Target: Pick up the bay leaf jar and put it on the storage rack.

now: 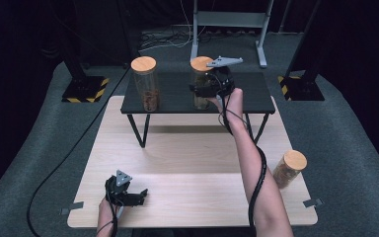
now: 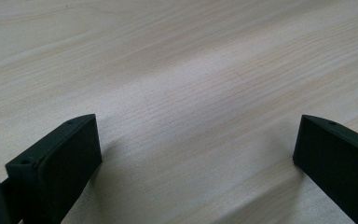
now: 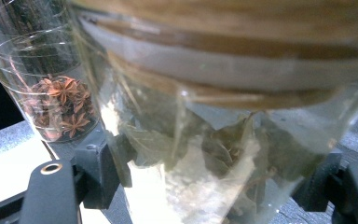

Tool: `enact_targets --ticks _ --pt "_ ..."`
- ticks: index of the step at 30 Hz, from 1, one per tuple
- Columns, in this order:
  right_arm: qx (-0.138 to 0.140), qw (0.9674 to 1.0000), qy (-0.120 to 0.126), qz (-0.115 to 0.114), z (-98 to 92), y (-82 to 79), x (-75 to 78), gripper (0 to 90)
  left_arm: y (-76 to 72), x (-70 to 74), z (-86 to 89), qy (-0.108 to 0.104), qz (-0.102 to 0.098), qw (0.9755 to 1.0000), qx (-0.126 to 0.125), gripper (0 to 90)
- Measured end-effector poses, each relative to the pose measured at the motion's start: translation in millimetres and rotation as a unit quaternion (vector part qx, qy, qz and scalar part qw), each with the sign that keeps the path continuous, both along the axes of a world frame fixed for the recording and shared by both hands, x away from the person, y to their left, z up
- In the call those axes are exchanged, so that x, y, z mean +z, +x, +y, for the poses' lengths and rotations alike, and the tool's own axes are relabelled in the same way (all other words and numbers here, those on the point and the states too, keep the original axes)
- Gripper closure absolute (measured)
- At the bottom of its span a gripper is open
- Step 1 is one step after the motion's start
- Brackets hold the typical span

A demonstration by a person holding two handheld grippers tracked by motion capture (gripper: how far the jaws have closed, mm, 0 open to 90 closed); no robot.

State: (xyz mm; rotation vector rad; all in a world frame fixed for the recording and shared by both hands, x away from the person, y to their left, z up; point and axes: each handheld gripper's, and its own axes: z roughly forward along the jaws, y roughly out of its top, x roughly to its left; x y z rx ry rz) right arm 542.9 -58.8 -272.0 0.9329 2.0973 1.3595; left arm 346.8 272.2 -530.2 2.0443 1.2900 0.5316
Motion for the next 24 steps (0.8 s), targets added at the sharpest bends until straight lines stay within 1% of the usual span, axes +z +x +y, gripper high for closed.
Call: enact_targets --ticks 9,18,20,22,24 --pt "0.002 1.0000 -0.006 0.000 0.2 0.4 1.2 24.2 0.0 0.0 0.0 0.000 0.000 1.0000 0.000 0.0" --pt "0.002 0.9999 -0.009 0.005 0.3 0.1 2.5 23.9 0.0 0.0 0.0 0.000 0.000 1.0000 0.000 0.0" --pt "0.002 0.9999 -0.009 0.007 0.2 0.0 3.0 23.2 0.0 0.0 0.0 0.000 0.000 1.0000 0.000 0.0" --pt "0.003 0.9999 -0.011 0.009 0.0 -0.6 4.0 20.6 0.0 0.0 0.0 0.000 0.000 1.0000 0.000 0.0" --pt "0.006 0.9997 -0.017 0.018 0.0 -0.6 5.0 18.4 0.0 0.0 0.0 0.000 0.000 1.0000 0.000 0.0"
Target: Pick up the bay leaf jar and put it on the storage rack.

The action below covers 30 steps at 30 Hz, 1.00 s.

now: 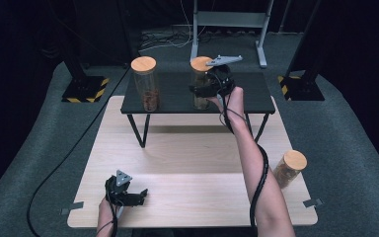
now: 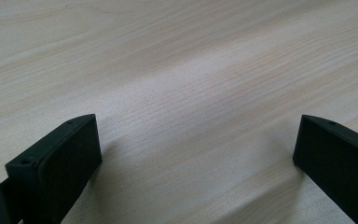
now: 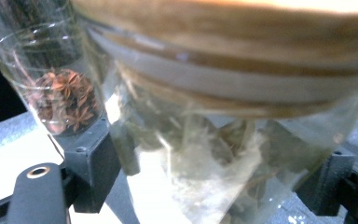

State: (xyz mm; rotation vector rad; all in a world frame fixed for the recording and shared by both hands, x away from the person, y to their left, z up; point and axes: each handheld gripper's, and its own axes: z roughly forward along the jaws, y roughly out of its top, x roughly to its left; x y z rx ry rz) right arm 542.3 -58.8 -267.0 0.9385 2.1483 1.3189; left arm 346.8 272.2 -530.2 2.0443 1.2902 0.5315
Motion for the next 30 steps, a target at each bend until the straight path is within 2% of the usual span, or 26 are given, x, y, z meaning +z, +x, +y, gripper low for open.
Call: enact_targets --ticks 2,9,18,25,30 --pt "-0.004 0.9999 -0.006 0.009 0.0 -0.2 0.7 11.3 0.0 0.0 0.0 0.000 0.000 1.0000 0.000 0.0" --pt "0.003 0.9992 -0.028 0.028 -0.7 -8.3 1.8 2.4 0.0 0.0 0.0 0.000 0.000 1.0000 0.000 0.0" --pt "0.005 0.9979 -0.061 0.021 -4.9 -31.5 -2.4 0.0 0.0 0.0 0.0 0.000 0.000 1.0000 0.000 0.0" --pt "0.008 0.9972 -0.071 0.023 -16.6 -51.5 -24.7 0.0 0.0 0.0 -0.1 0.000 0.000 1.0000 0.000 0.0" --pt "0.011 0.9972 -0.071 0.022 -23.8 -70.3 -51.2 0.0 0.0 0.0 -0.1 0.000 0.000 1.0000 0.000 0.0"
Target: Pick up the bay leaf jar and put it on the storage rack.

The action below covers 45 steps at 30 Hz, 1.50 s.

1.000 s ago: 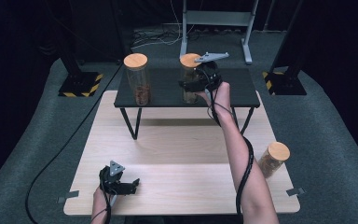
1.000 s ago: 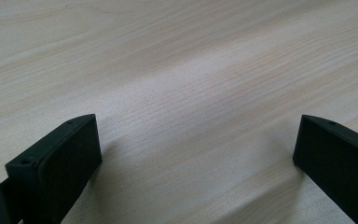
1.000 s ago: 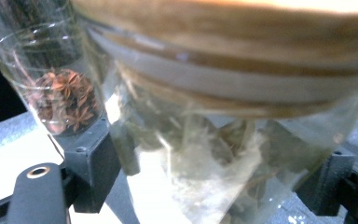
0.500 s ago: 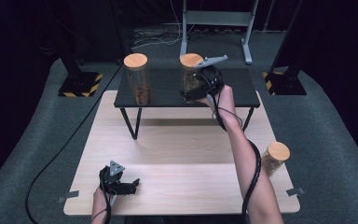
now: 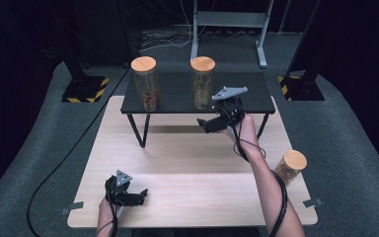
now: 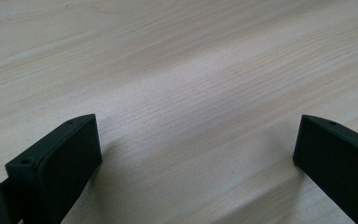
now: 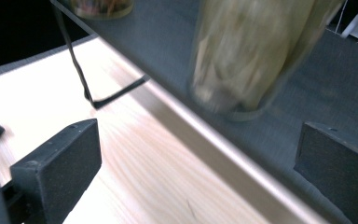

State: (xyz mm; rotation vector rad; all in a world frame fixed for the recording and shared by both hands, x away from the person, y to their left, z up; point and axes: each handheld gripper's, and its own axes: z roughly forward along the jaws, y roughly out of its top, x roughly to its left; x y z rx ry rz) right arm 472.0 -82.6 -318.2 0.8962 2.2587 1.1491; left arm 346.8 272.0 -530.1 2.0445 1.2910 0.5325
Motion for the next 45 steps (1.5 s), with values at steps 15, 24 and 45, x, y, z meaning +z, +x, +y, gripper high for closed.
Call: enact_targets --ticks 15,24,45 --pt "0.005 0.9987 -0.008 0.050 -20.7 -40.9 -96.9 0.0 0.0 0.0 0.0 0.000 0.000 1.0000 0.000 0.0" --pt "-0.006 0.9961 0.002 0.088 -38.3 -64.5 -148.7 0.0 0.0 0.0 0.0 0.000 0.000 1.0000 0.000 0.0" --pt "-0.033 0.9940 0.039 0.097 -75.6 -111.9 -208.4 0.0 0.1 0.0 -0.1 0.001 0.000 1.0000 0.000 0.0"
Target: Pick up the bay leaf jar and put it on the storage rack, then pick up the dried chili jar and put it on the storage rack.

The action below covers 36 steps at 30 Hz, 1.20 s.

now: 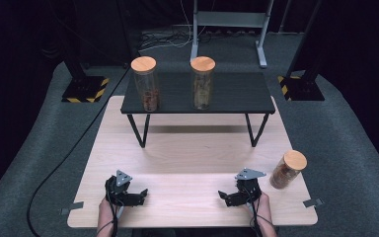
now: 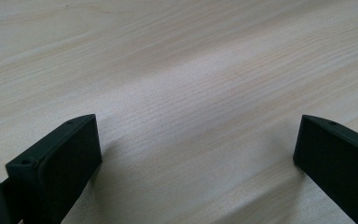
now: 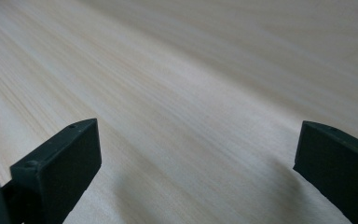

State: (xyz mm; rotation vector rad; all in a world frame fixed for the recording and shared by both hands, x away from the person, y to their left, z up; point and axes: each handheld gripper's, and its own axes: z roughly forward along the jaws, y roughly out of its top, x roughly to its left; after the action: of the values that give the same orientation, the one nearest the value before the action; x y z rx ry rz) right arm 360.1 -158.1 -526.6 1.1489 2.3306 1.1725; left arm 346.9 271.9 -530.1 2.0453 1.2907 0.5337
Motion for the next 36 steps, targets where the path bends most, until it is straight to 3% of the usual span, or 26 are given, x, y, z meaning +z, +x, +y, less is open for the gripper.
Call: enact_targets --ticks 6,12,36 --pt "-0.001 0.9996 0.027 0.002 -5.4 0.8 0.4 0.0 0.0 -0.1 0.0 0.000 0.000 1.0000 0.000 0.0" --pt "0.001 1.0000 0.007 0.000 -1.4 0.0 0.2 0.0 0.0 0.0 0.0 0.000 0.000 1.0000 0.000 0.0" --pt "-0.008 0.9994 -0.032 -0.011 4.6 -2.5 0.1 0.0 0.2 0.1 0.1 0.000 0.000 1.0000 -0.001 0.0"
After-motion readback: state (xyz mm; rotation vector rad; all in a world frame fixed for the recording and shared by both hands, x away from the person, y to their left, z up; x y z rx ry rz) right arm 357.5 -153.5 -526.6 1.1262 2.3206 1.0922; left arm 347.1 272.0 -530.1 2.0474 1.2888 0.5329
